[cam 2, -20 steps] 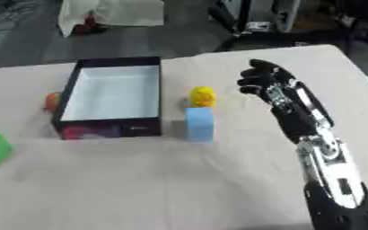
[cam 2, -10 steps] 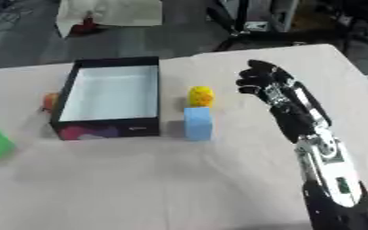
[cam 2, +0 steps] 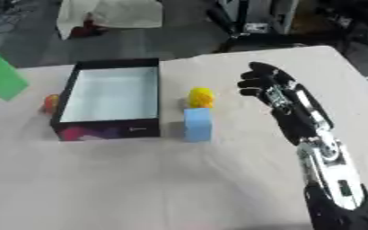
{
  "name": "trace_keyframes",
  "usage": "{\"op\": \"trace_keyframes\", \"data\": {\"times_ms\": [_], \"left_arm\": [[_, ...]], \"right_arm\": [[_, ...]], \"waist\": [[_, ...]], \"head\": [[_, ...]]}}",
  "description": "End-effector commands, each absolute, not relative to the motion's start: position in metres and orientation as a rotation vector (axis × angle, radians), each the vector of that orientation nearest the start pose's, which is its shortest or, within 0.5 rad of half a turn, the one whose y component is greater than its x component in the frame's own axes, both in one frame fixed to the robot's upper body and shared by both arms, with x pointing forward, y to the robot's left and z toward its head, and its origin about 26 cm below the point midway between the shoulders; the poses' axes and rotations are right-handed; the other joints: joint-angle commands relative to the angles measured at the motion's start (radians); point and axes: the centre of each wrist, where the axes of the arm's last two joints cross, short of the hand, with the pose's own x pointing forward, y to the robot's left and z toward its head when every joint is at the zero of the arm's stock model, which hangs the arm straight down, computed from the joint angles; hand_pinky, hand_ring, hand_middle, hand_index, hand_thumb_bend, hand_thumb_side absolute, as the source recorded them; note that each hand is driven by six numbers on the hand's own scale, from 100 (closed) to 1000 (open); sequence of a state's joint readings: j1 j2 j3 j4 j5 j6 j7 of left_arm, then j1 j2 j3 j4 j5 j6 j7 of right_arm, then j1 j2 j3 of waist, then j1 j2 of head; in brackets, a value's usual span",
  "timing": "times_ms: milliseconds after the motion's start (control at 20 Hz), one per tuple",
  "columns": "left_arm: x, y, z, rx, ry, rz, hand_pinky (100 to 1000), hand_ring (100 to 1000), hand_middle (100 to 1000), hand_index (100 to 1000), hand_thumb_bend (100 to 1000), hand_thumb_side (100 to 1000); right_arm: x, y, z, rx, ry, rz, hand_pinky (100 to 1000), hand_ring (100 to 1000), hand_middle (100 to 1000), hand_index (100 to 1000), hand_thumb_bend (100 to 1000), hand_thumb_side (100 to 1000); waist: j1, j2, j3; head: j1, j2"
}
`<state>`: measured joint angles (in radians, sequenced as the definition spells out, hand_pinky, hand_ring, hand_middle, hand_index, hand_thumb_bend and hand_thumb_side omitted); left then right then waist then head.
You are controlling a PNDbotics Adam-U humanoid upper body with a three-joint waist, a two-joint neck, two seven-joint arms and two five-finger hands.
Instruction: Pick up objects on the table and place them in the box.
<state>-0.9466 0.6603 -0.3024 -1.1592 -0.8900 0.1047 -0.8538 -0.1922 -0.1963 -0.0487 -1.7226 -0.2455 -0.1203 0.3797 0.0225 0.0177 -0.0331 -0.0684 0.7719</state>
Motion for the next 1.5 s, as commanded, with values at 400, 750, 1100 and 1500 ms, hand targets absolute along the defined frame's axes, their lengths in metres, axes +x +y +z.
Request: {"op": "trace_keyframes", "data": {"times_ms": [400,750,1100,1500], "left_arm": [[0.489,0.225,0.223,0.885,-0.875,-1.553,683,590,660,763,293,351],[0.497,0.197,0.18,0.944,-0.852,-1.574,777,767,841,909,768,764],[0.501,0.22,0.196,1.067,-0.858,-1.549,796,806,890,941,739,760],[0.502,0.261,0.216,0.989,-0.777,-1.511,769,717,781,867,442,422]], "right_arm": [[0.32,-0.273,0.101,0.346,-2.028,0.397,774,757,710,847,100,579],[0.32,-0.275,0.102,0.34,-2.03,0.391,774,757,710,847,100,579],[0.32,-0.275,0.101,0.341,-2.029,0.391,774,757,710,848,100,578],[0.32,-0.275,0.101,0.339,-2.029,0.393,775,757,710,848,100,578]], "waist": [[-0.007,-0.018,-0.021],[-0.008,-0.018,-0.015],[-0.008,-0.019,-0.01],[-0.006,-0.02,-0.004]], "head": [[0.016,-0.002],[0.009,-0.002],[0.01,-0.002],[0.007,-0.002]]}}
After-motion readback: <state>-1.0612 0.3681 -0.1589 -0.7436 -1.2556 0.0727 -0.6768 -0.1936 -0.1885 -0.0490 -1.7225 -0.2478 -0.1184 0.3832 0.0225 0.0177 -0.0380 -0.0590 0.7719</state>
